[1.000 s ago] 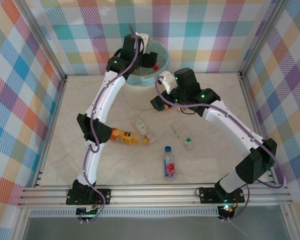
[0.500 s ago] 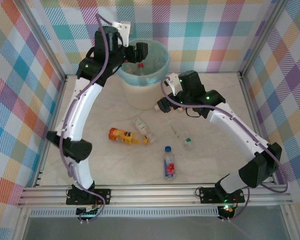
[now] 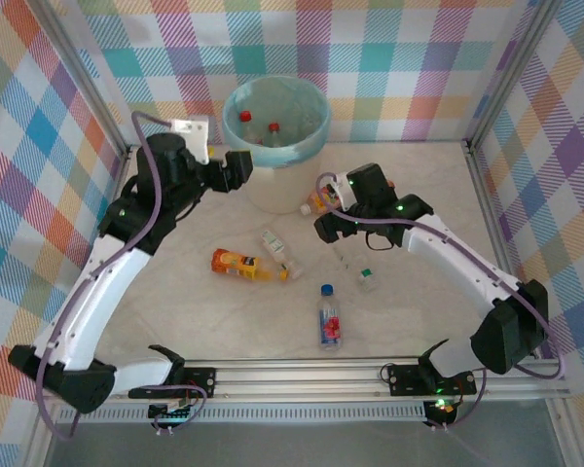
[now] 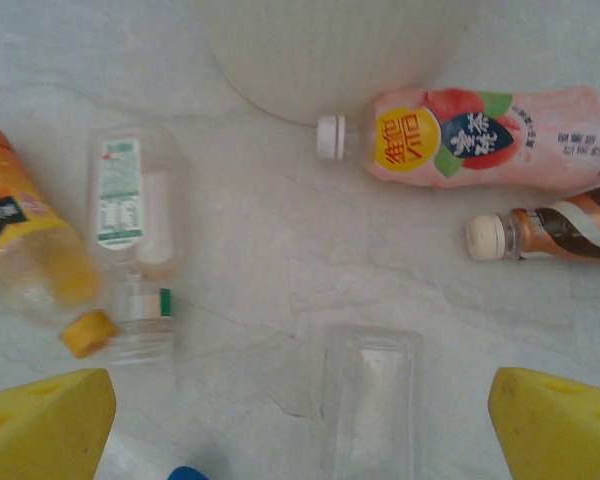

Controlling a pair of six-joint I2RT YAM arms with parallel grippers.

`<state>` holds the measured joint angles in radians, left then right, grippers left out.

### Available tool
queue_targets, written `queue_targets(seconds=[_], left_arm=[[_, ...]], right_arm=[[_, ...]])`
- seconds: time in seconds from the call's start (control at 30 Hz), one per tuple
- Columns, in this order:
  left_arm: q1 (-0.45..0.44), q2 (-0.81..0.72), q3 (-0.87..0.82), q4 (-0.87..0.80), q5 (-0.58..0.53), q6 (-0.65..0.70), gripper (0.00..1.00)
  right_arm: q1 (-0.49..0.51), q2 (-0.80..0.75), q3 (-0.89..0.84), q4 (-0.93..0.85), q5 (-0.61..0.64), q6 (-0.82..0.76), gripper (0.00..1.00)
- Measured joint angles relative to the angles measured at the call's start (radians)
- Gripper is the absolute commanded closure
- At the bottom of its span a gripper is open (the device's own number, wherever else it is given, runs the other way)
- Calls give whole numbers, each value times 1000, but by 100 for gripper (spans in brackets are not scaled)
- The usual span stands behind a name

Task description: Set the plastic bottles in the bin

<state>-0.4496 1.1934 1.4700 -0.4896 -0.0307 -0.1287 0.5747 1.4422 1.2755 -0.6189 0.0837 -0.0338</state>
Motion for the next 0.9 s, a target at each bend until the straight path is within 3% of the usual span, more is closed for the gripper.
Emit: queue_targets(seconds=[0.43, 0.67, 0.9], left_arm=[[0, -190, -418, 9, -8, -109, 17], [0, -212, -453, 18, -15, -135, 17], [0, -186, -453, 25, -11, -145, 16]], right_arm=[[5, 22, -225, -27, -56, 181, 10], [7, -109, -346, -97, 13, 262, 5], [-9, 10, -329, -43, 69, 219, 3]])
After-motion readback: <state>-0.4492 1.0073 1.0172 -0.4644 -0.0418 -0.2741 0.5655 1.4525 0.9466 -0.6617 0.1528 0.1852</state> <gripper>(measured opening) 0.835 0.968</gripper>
